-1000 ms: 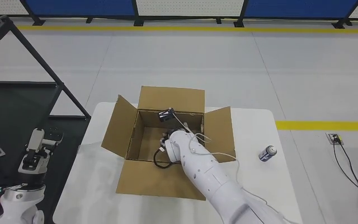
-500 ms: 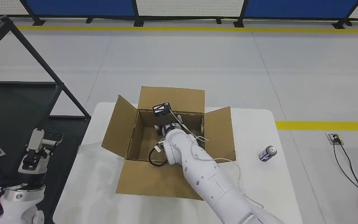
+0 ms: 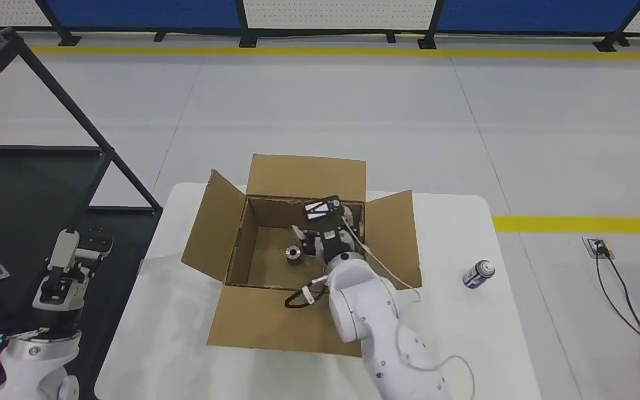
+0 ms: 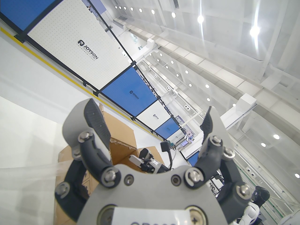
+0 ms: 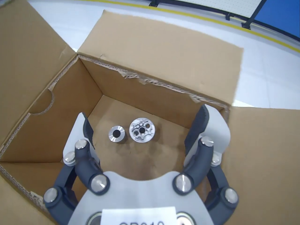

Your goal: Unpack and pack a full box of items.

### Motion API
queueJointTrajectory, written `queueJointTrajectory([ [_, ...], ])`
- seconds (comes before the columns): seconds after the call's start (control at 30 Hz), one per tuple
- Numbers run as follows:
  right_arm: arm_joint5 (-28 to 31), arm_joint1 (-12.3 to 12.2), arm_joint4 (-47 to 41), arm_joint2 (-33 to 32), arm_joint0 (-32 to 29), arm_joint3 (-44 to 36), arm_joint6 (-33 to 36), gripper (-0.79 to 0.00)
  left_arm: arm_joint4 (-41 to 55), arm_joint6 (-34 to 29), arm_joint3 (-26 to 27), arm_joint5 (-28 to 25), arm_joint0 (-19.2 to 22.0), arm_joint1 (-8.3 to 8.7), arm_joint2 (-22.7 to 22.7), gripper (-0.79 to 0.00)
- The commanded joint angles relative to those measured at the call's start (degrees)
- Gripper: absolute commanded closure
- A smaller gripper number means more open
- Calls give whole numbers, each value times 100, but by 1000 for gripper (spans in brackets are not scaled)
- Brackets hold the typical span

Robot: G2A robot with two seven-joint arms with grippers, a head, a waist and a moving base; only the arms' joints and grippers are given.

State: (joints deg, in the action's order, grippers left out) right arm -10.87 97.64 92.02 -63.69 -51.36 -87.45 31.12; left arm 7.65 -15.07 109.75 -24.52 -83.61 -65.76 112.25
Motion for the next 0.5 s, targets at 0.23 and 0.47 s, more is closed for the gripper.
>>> queueJointTrajectory([
  [0.23,-136,-240,21,-1424,-1713,-2425,-337,-785,0,0,0,0,0,0,0,-785],
  [0.47,-460,-329,-507,-2624,-2553,-3050,-581,-785,0,0,0,0,0,0,0,-785],
])
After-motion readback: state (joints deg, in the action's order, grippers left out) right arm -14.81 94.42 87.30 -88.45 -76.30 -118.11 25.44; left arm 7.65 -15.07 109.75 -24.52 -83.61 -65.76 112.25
